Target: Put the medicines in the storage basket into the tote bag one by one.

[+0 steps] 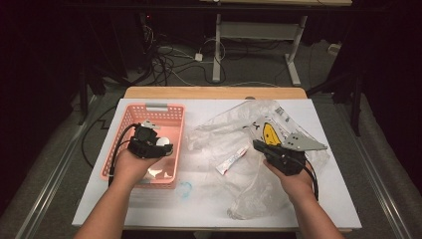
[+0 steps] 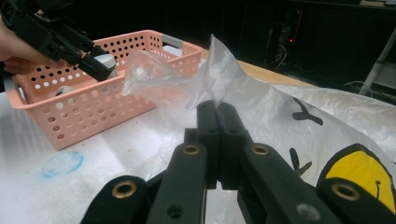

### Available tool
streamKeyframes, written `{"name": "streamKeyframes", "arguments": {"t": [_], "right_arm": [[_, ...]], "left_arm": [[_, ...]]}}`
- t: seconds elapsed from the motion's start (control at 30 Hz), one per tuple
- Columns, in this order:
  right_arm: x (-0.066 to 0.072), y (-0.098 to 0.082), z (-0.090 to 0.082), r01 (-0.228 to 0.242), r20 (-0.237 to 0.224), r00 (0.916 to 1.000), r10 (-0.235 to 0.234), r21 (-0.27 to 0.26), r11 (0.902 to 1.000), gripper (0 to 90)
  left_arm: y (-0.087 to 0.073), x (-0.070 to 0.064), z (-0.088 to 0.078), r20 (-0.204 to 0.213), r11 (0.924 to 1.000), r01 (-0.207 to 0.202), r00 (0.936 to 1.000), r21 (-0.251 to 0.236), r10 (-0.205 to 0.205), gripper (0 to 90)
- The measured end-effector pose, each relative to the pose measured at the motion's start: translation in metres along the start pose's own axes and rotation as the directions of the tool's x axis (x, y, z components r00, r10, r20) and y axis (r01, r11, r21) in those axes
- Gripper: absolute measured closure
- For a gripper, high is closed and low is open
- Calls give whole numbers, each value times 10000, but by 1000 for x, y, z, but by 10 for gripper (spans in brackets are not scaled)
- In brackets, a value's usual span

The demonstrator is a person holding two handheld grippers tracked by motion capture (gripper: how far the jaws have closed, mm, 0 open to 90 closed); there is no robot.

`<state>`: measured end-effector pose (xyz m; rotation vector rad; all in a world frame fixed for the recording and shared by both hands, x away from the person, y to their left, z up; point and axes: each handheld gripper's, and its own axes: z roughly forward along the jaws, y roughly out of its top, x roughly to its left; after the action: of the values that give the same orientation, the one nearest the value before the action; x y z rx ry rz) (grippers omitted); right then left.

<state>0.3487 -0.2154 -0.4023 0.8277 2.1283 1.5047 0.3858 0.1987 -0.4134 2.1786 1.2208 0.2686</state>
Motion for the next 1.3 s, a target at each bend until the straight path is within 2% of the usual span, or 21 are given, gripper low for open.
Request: {"name": "streamKeyframes", "arguments": {"t": [0.1,0.2,0.4,0.63,0.83,1.03,1.1,1.3], "right_arm": [[0,0,0,14,-13,10000,-14,8,10000,900],[0,0,1,18,-15,10000,-18,23,10000,900],[0,0,0,27,-5,10000,-27,1,10000,900],[1,0,1,29,-22,10000,-29,6,10000,900],[1,0,1,30,-14,10000,-30,50,10000,900],[2,-1,2,32,-23,10000,-32,81,10000,900],[2,-1,3,32,-24,10000,-32,93,10000,900],[3,-1,3,88,-25,10000,-88,111,9999,900]], "left_arm": [[-4,-2,-6,0,9997,20,10000,-252,-20,481],[-8,-5,-10,196,9989,129,9997,-442,-121,481],[-18,-12,-15,46,9978,-39,10000,-663,42,481],[-33,-18,-26,24,9906,34,10000,-1370,-31,481],[-46,-23,-27,-124,9880,-99,9999,-1539,81,481],[-58,-25,-32,-129,9786,-120,9999,-2052,95,482],[-61,-25,-35,-4,9740,-7,10000,-2266,6,482],[-63,-30,-41,2,9678,-80,10000,-2516,83,482]]}}
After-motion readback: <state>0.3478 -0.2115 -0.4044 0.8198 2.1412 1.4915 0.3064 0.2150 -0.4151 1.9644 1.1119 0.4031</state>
